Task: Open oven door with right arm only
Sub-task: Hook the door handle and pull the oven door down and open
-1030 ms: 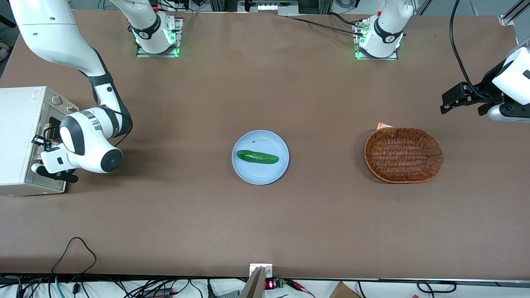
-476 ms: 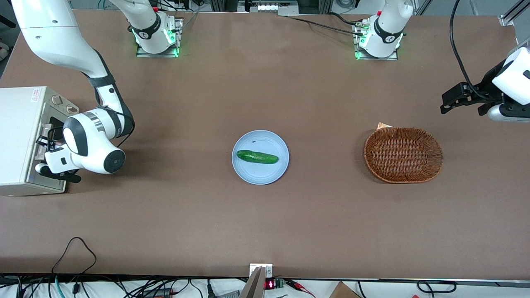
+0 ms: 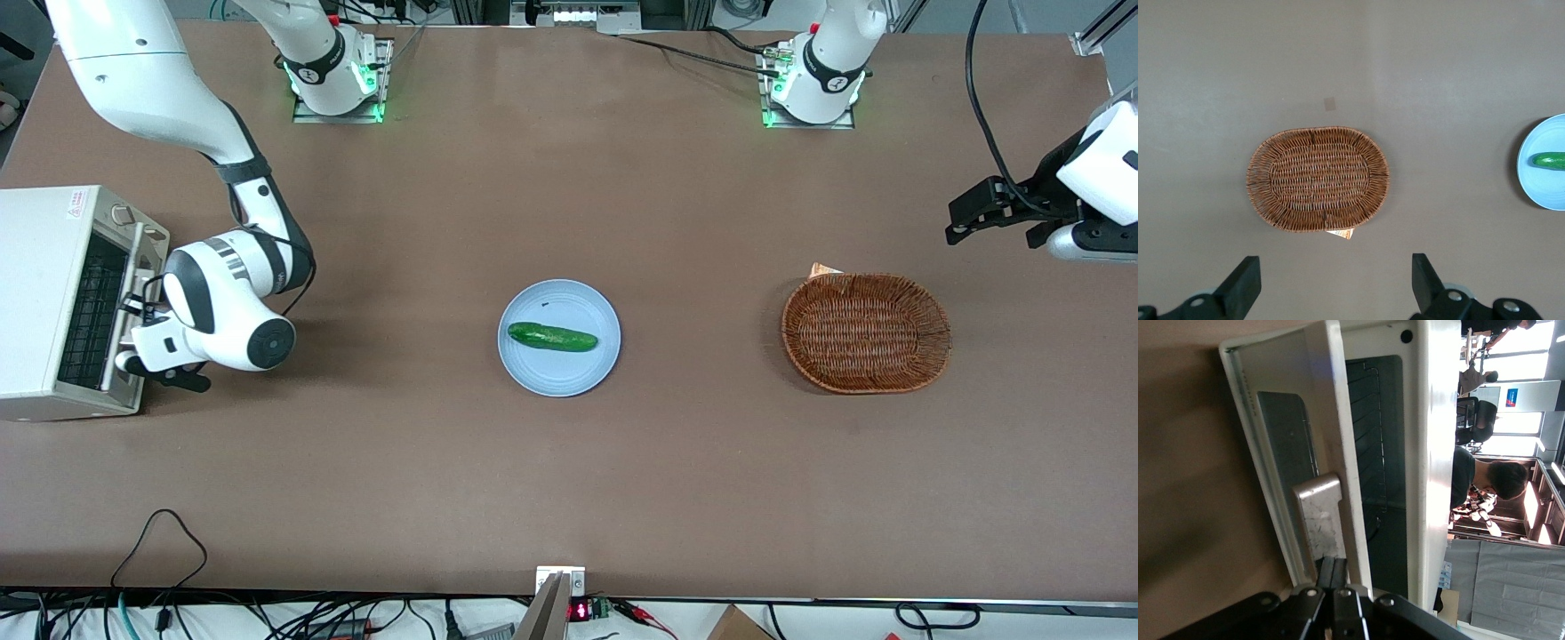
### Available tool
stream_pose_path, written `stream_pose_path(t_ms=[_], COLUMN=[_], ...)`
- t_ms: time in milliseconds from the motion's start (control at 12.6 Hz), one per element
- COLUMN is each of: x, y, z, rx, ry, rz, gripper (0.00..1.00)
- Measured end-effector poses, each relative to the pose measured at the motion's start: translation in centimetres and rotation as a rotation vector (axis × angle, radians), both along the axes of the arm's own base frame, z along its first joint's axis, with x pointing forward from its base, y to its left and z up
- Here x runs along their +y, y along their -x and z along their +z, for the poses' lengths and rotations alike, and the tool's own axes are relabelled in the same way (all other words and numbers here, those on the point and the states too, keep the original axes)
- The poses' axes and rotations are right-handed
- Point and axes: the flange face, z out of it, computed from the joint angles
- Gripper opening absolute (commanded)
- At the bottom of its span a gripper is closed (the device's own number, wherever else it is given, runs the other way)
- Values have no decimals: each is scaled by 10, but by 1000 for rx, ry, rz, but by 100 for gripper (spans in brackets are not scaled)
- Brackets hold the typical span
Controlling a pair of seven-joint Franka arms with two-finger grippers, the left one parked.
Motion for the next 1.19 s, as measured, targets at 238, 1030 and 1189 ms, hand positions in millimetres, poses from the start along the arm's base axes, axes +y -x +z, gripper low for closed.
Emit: stream_pose_path(t_ms=[238, 1030, 1189], x=[19, 39, 40], y=[0, 1, 1], z=[-14, -64, -71], rx=[10, 28, 31], ry=[-55, -158, -171], rz=[-20, -19, -15], gripper=[2, 2, 2])
